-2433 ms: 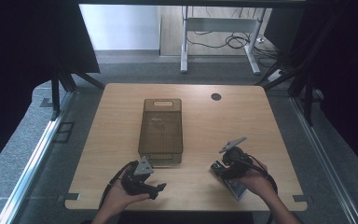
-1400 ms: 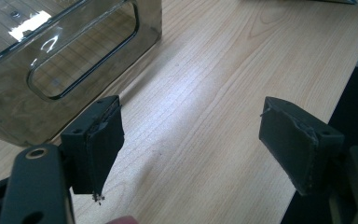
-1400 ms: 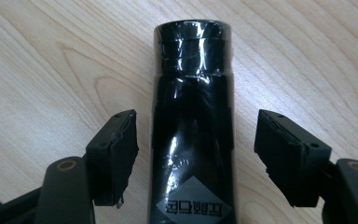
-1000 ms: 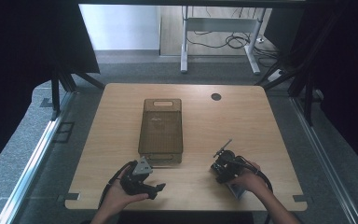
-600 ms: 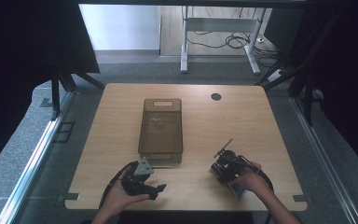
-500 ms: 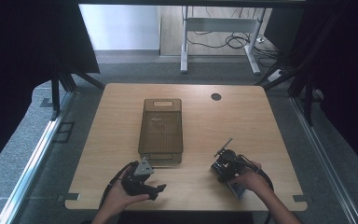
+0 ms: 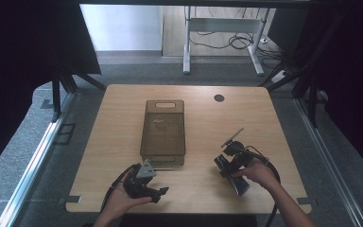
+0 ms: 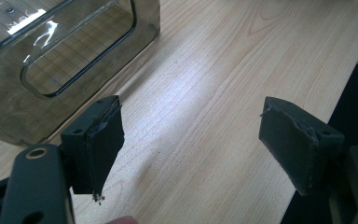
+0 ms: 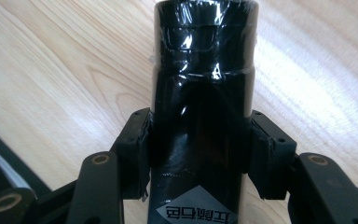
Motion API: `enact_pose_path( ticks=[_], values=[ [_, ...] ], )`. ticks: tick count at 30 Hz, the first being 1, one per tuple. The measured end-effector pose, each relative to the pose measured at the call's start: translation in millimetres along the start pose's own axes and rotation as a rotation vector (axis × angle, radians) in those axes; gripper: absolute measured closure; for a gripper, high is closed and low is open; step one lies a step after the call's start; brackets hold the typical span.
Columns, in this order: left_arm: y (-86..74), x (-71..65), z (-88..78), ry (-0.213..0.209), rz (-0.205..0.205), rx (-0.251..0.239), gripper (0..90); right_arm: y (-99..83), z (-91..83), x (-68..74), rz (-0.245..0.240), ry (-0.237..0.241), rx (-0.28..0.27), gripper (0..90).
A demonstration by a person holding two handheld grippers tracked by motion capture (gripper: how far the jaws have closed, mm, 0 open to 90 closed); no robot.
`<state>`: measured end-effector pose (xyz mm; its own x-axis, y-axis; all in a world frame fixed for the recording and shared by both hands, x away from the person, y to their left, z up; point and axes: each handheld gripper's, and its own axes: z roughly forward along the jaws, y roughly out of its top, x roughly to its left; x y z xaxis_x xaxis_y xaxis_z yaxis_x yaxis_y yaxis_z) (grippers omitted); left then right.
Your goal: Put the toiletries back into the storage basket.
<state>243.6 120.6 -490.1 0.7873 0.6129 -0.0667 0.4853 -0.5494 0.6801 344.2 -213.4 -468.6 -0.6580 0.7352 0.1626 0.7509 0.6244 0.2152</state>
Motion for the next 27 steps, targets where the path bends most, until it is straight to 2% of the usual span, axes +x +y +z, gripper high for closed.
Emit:
enact_pose_path(
  ticks=[4,16,27],
  values=[
    [-0.2,0.8,-1.3,0.003,-0.001,-0.002,22.1,6.7,-11.9,0.2,0.008,0.021,-0.03,47.8],
    [0.8,-1.3,-1.4,-0.004,0.005,-0.004,22.1,33.4,-39.7,5.5,0.035,0.044,-0.079,47.8],
    [1.3,-2.3,-3.4,-0.006,0.006,-0.011,22.1,45.1,-40.2,6.2,0.044,0.061,-0.09,48.4]
  ],
)
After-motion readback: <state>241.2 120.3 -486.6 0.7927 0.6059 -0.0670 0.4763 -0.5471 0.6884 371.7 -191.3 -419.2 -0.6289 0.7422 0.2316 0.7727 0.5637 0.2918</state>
